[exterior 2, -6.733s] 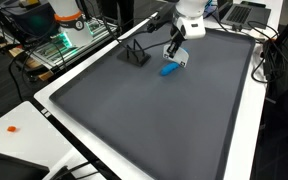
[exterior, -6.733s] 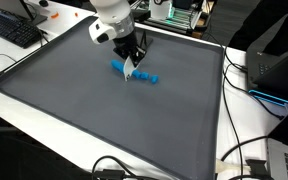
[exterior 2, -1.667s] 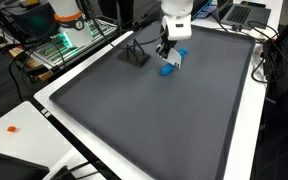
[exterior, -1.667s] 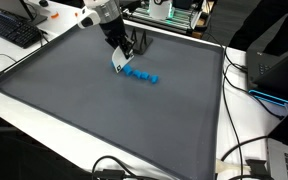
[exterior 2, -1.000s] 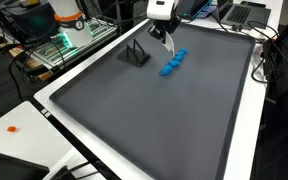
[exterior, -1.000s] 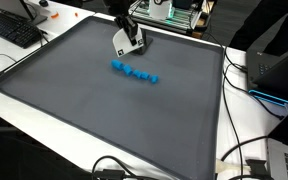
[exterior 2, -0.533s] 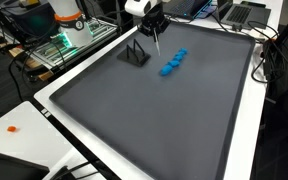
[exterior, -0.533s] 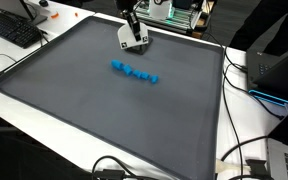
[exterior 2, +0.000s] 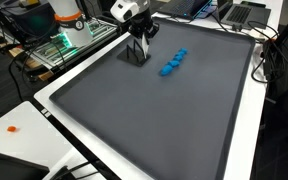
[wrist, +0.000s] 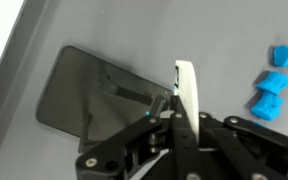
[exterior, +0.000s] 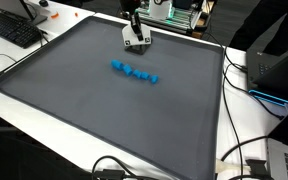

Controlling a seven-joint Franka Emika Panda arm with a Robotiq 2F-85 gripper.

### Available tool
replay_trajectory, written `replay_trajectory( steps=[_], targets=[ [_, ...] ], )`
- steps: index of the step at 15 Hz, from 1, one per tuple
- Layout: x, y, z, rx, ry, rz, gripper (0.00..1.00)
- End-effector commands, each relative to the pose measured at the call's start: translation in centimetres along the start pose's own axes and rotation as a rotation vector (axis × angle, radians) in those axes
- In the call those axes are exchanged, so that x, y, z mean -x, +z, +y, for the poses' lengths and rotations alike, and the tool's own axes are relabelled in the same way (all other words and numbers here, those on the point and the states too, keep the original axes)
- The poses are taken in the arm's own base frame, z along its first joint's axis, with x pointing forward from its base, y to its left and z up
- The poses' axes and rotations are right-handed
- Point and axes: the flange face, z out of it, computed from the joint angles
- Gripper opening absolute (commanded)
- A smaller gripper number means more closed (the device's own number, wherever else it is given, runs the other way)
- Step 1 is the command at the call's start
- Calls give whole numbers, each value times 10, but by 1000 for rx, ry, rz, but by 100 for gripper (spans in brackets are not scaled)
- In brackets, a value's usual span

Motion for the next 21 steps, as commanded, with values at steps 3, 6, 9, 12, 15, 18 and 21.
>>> replay_trajectory(
  steps=[3, 6, 9, 12, 15, 18, 21],
  targets=[
    [-3, 10, 17, -66, 143, 4, 1],
    [-6, 17, 21, -82, 187, 17, 1],
    [-8, 23, 25, -85, 219, 36, 1],
    [-11, 28, 28, -83, 252, 53, 1],
    [-11, 31, 29, -88, 277, 62, 1],
    [-10, 32, 28, -105, 289, 74, 1],
    [-10, 39, 29, -94, 302, 75, 1]
  ],
)
